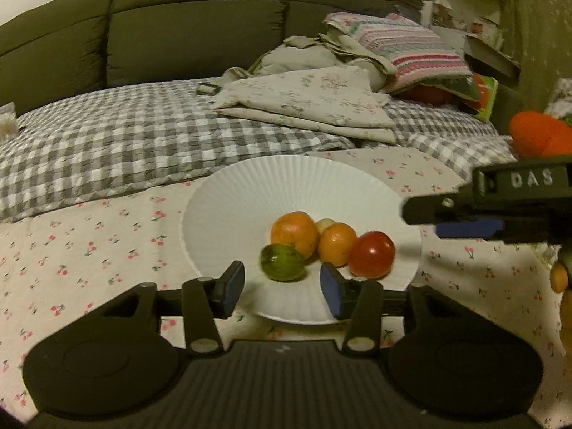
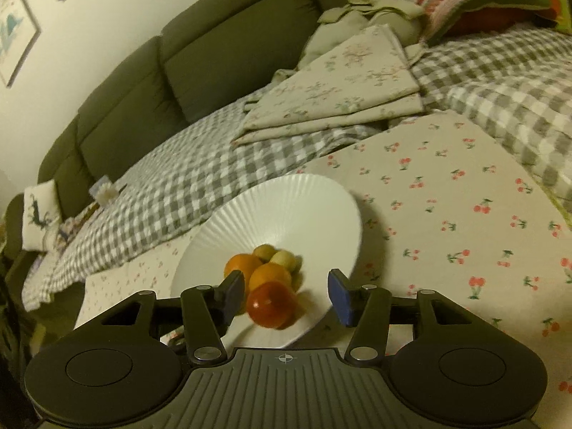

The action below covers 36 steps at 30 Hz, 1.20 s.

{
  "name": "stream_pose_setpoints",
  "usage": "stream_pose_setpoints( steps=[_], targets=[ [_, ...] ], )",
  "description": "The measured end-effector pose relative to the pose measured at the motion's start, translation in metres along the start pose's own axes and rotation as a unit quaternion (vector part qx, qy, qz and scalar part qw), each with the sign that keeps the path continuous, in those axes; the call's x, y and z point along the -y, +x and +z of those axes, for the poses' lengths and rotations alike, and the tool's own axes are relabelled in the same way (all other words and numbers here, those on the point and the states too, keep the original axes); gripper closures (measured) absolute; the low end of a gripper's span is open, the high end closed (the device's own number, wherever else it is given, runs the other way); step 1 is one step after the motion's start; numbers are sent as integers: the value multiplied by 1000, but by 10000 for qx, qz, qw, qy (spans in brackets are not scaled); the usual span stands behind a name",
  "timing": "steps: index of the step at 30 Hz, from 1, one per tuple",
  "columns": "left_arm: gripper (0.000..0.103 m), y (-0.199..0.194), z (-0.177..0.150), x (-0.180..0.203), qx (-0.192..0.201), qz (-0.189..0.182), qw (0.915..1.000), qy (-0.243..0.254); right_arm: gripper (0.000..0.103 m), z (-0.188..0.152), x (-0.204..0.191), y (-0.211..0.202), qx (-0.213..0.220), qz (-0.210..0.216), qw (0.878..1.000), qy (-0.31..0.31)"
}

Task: Organize fruits
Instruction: 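Open both tools to drop the lime and tomato into the bowl, then close the left tool on an olive-green fruit while the right tool returns to the cloth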

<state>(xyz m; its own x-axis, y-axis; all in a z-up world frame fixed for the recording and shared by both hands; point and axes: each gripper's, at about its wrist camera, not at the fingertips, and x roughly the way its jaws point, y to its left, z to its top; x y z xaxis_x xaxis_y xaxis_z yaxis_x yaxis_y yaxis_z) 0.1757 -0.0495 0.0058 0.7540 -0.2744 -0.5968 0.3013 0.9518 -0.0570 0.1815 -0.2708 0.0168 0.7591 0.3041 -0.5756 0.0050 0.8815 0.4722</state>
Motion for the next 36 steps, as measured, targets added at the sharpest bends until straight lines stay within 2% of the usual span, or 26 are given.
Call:
stream_pose_setpoints(
  steps=[6,14,23,36],
  targets=[
    [55,-10,3,-12,-183,288,9991,-269,51,1,5,-8,-34,-236,9997,46],
    [50,-24,-5,-23,-481,547,9961,-498,51,-6,-12,-24,-21,-616,9965,-561],
    [45,-49,-13,-33,-587,588,9933,-803,43,-15,-23,-48,-8,-339,9965,-763],
    [45,-63,-31,-38,-793,599,9896,-1044,42,-30,-35,-70,-4,-108,9953,-962]
  ],
)
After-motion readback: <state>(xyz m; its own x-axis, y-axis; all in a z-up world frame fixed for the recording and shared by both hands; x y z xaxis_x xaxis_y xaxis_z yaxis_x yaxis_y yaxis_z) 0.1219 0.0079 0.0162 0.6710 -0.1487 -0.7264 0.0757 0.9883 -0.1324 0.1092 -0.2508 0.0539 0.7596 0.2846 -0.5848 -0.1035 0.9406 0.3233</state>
